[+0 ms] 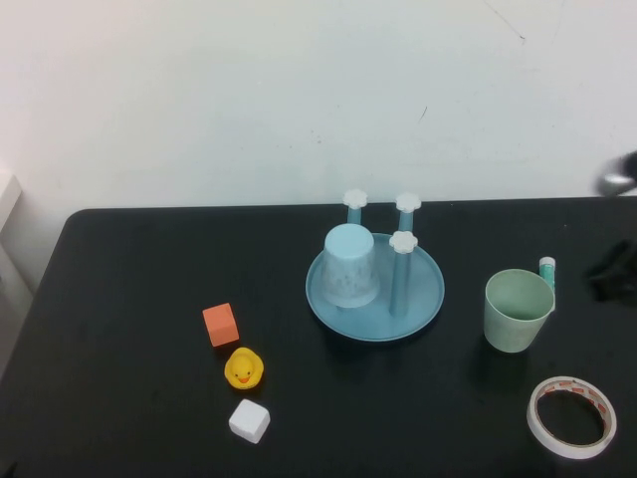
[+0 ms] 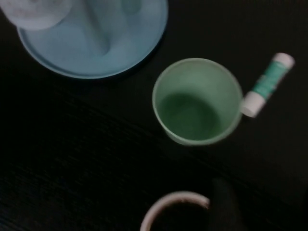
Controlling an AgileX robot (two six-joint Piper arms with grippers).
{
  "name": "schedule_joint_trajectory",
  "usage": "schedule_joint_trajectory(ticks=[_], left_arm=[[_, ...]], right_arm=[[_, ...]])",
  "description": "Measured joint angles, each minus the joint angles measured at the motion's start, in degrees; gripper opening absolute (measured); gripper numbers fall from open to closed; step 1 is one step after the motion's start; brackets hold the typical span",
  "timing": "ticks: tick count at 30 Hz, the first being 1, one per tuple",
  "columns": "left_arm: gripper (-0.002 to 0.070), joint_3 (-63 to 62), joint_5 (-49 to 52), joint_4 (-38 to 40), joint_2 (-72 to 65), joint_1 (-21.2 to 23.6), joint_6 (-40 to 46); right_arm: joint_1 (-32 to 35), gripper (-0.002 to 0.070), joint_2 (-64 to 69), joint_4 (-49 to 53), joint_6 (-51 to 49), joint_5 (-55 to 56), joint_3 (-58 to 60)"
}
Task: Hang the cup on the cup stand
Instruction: Pick up the cup from the table
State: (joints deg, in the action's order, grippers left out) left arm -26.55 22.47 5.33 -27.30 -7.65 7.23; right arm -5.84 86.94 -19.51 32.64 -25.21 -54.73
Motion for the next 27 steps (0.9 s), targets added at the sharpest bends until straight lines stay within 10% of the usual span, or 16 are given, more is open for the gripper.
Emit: schedule_joint_trajectory(ticks=[5, 16, 22, 27], left_arm=[[-0.0001, 2.72, -2.08, 1.23, 0.00, 0.00, 0.02], [-0.0001, 3.01, -3.63, 8.96, 0.00, 0.00, -0.02], [-0.0001, 3.01, -5.50, 21.93, 0.00, 0.00, -0.24], [-0.0001, 3.01, -7.27, 38.01, 0.00, 0.00, -0.24]], right_arm=[[-1.28, 0.0513, 13.32, -0.38, 2.07, 0.14, -8.70], [-1.28, 0.0540, 31.48, -0.28, 2.61, 0.62, -19.60], [-1.28, 0.0382, 34.69, -0.28, 2.61, 0.62, -20.25], [-1.28, 0.0092, 34.82, -0.17, 2.73, -0.53, -21.29]])
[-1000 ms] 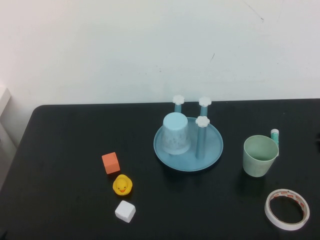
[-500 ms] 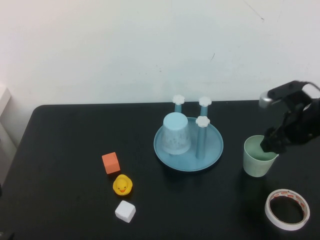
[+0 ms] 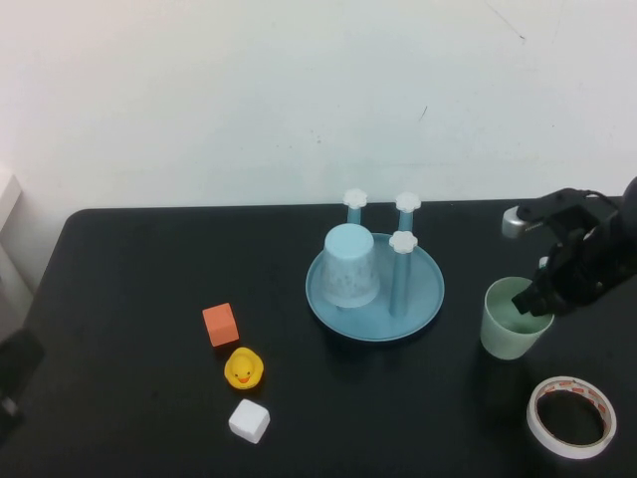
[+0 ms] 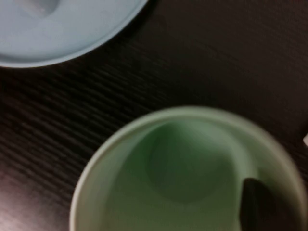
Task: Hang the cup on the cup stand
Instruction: Pick up the cup from the table, then adjust the cup with two arms
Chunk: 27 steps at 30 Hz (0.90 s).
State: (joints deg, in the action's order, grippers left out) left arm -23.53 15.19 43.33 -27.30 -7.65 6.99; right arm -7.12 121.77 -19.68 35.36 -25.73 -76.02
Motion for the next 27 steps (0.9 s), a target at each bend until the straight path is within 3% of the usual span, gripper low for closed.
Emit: schedule_joint_trajectory(ticks=[3, 8, 10, 13, 16, 18, 27], left_arm=[[-0.0001, 0.00, -0.69, 9.05, 0.00, 0.00, 0.00], [0.0020, 0.00, -1.47, 23.49, 0.00, 0.00, 0.00], [0.0102, 0.00, -1.57, 30.92, 0.00, 0.00, 0.00], [0.0334, 0.00, -1.61, 42.57, 0.00, 0.00, 0.00], [0.0536, 0.00, -1.97, 51.59, -0.20, 0.00, 0.00], [0.0600, 0.00, -2.36, 53.38, -0.32, 0.00, -0.23], [0.0627, 0.00, -0.84, 54.66, -0.32, 0.00, -5.93]], right_arm=[[0.00, 0.0030, -0.26, 0.48, 0.85, -3.89, -1.79], [-0.02, 0.0020, -5.28, 1.36, 1.53, -7.94, -2.45], [-0.12, 0.0020, -9.32, 1.09, 1.86, -8.06, -2.45], [-1.08, 0.0020, -16.55, -2.82, 5.48, -7.20, -2.45], [-4.61, 0.0019, -23.51, -13.07, 14.69, -5.11, -2.45], [-8.52, 0.0019, -26.88, -21.94, 21.99, -3.68, -2.45], [-31.81, 0.0019, -29.84, -70.07, 64.93, -0.34, -2.35]])
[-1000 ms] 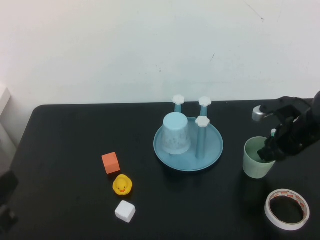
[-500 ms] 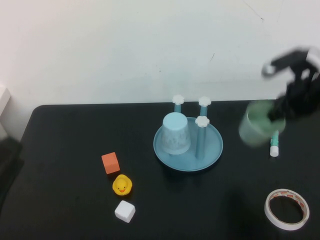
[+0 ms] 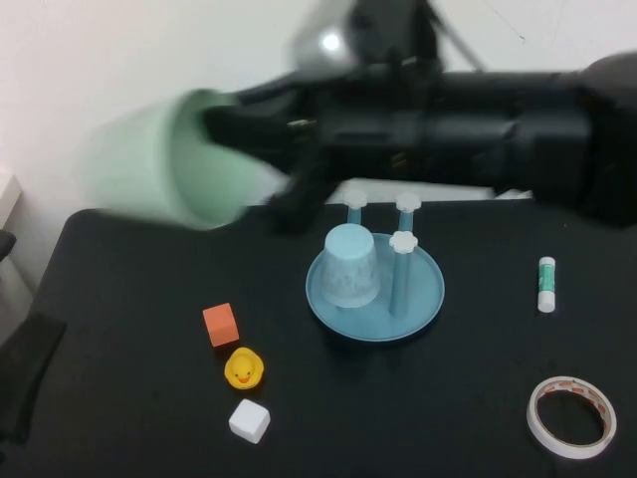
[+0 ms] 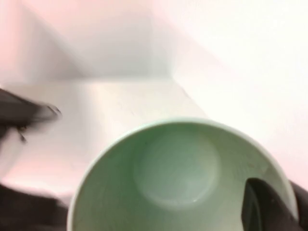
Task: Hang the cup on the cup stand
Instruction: Adjust the cup with two arms
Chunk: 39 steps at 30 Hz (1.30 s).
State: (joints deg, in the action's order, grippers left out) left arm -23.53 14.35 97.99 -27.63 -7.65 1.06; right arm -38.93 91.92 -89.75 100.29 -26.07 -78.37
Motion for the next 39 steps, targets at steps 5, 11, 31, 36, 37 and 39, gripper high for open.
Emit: schedule_joint_trajectory(ticks=[5, 11, 31, 36, 37, 39], left_arm=[[0.0627, 0.00, 0.13, 0.00, 0.00, 0.00, -4.24], [0.0619, 0.00, 0.13, 0.00, 0.00, 0.00, -5.22], [0.0617, 0.00, -2.14, 0.14, 0.00, 0.00, -3.82], [0.0617, 0.00, -2.14, 0.29, 0.00, 0.00, -2.92], [0.0617, 0.00, -2.14, 0.29, 0.00, 0.00, -2.92], [0.0617, 0.00, -2.14, 0.43, 0.00, 0.00, -2.92]], right_arm=[[-6.50, 0.0019, 1.22, -6.64, 9.36, 1.95, 0.00], [-8.27, 0.0019, 4.24, -7.11, 8.87, 2.55, 0.00], [-8.95, 0.0020, 6.15, -8.56, 5.56, -4.94, -0.10], [-8.84, 0.0023, 6.15, -8.56, 5.56, -6.47, -0.10], [-8.84, 0.0024, 6.17, -8.56, 5.56, -6.72, -0.10], [-8.84, 0.0025, 6.17, -8.56, 5.56, -7.12, -0.10]])
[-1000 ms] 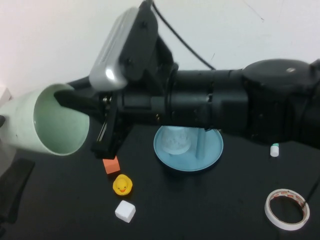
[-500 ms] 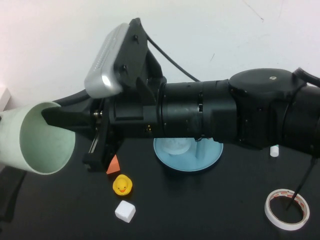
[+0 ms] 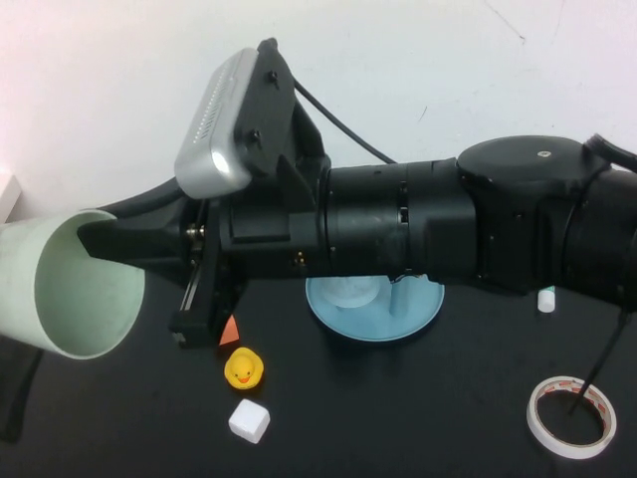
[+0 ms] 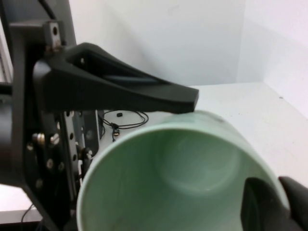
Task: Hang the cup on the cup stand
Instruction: Adjust the cup with two arms
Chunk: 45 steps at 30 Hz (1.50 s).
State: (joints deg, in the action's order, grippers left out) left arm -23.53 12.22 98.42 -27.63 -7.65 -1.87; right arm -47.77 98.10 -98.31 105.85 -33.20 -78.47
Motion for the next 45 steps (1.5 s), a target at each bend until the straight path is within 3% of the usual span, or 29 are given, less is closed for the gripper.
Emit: schedule_joint_trajectory(ticks=[12, 34, 38, 45], left_arm=[[0.0617, 0.09, -1.76, 0.22, 0.00, 0.03, 0.25], [0.0616, 0.13, -0.74, -0.26, 0.00, 0.13, 1.26], [0.0571, 0.22, -1.66, -0.26, 0.00, 0.25, 1.26], [0.0557, 0.22, -1.74, -0.26, 0.00, 0.46, 1.37]], right_arm=[[-0.21, 0.0022, 0.74, 0.71, 0.91, -9.78, 0.00], [-1.91, 0.0018, 1.83, 0.58, 3.08, -3.36, -1.65], [-2.28, 0.0018, 2.23, 0.34, 3.72, -2.98, -1.99], [-2.28, 0.0044, 2.50, 0.25, 4.83, -3.36, -2.18]])
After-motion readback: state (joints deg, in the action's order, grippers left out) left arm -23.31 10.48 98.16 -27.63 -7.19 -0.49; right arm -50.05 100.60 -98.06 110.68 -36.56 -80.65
